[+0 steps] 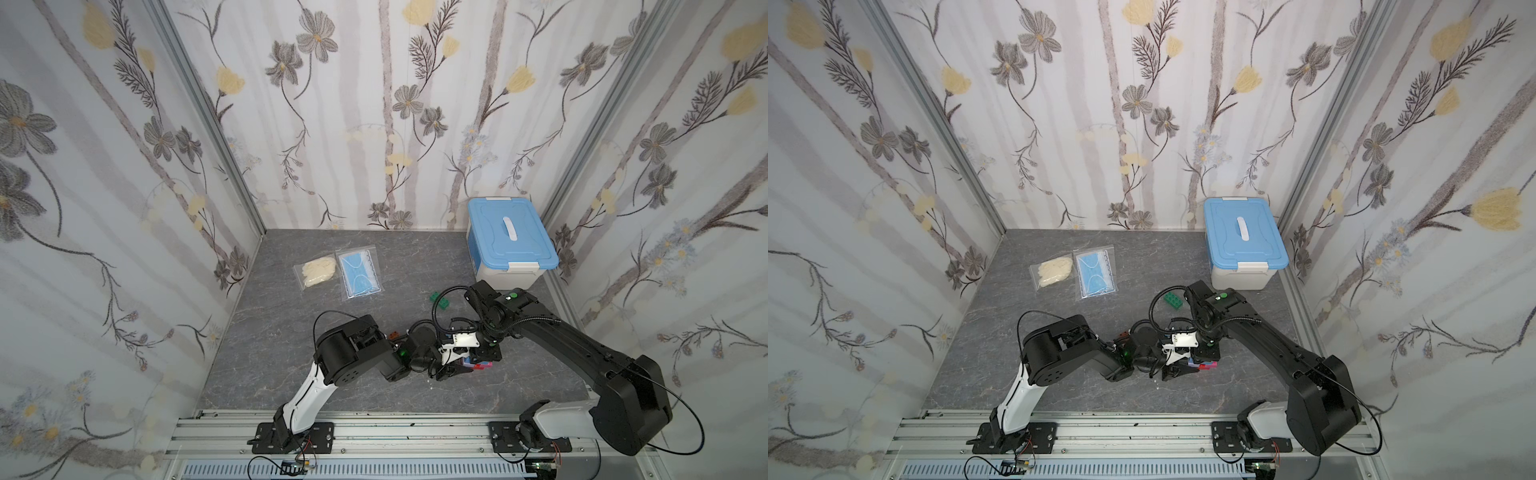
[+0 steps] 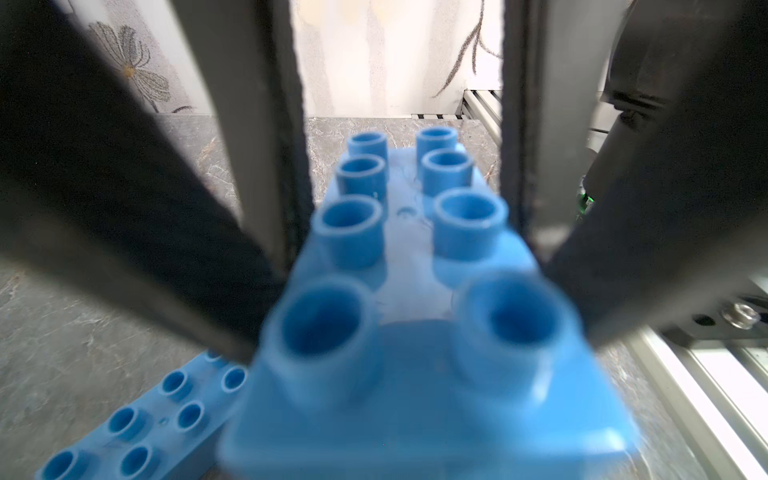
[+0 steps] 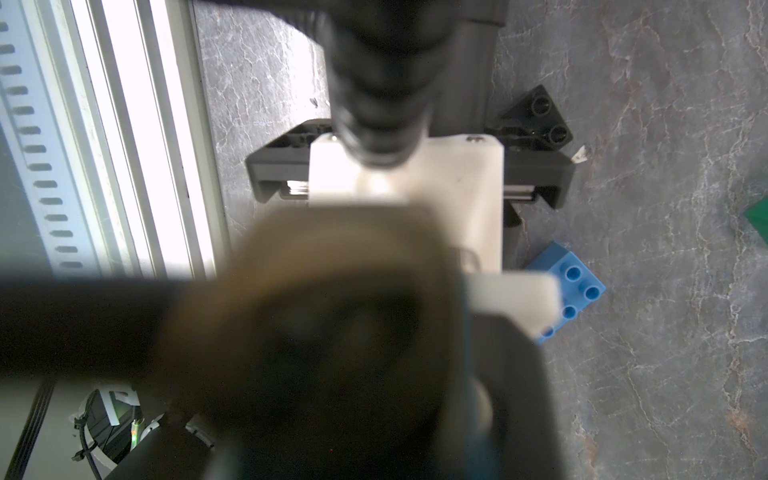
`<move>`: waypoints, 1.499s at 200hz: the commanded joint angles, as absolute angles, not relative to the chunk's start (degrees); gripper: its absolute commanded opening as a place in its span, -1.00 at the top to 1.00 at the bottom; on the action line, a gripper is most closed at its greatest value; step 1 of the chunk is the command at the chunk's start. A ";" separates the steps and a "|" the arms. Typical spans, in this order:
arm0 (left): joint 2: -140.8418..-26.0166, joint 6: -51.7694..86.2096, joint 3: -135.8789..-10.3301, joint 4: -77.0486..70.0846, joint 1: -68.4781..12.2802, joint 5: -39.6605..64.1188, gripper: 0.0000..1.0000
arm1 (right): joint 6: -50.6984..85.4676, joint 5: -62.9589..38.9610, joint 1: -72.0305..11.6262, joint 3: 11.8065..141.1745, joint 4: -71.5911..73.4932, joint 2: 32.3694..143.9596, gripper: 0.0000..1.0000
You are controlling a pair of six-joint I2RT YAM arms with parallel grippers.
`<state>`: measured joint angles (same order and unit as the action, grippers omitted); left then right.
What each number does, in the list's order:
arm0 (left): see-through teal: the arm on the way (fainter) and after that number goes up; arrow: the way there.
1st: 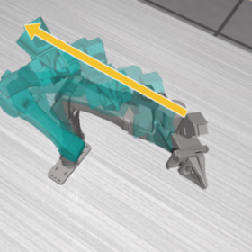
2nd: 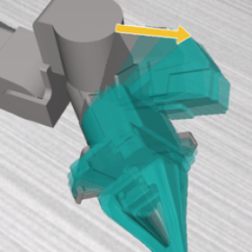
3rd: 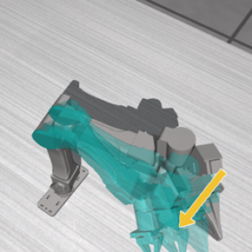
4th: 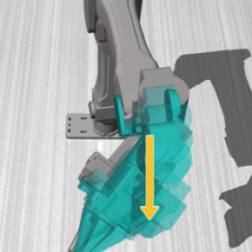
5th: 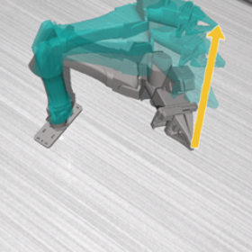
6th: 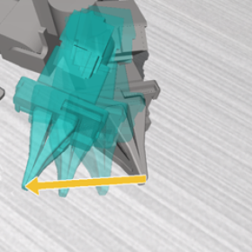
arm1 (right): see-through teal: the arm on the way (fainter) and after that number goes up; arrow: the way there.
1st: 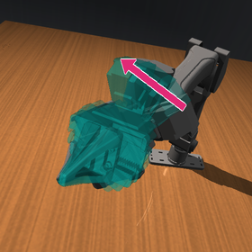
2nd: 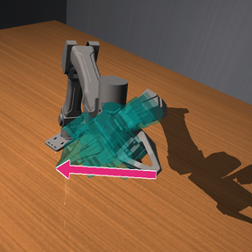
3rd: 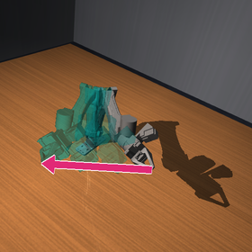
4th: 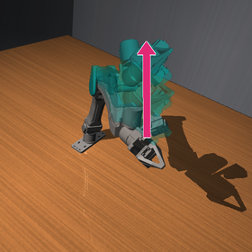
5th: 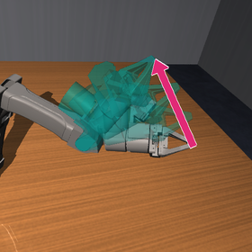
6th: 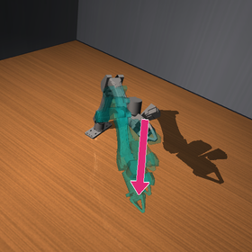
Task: Assemble the letter p with lego
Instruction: Assemble the lego brick with the lego brick.
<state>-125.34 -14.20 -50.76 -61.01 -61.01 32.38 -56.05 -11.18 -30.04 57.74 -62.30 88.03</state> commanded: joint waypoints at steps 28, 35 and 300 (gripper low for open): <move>-125.82 -13.80 -51.65 -49.42 -61.18 28.39 0.62 | -56.61 -12.05 -31.21 56.34 -58.09 90.54 1.00; -125.85 -13.80 -51.68 -49.29 -61.18 28.45 0.62 | -56.53 -11.57 -31.21 56.26 -58.11 90.32 1.00; -126.74 -13.54 -51.90 -48.83 -60.73 28.39 0.65 | -55.84 -5.97 -31.29 53.96 -55.93 91.19 1.00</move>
<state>-126.48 -14.61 -51.16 -60.58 -60.62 33.10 -55.22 -10.31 -30.22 55.59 -59.64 88.33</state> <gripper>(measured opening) 0.358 0.328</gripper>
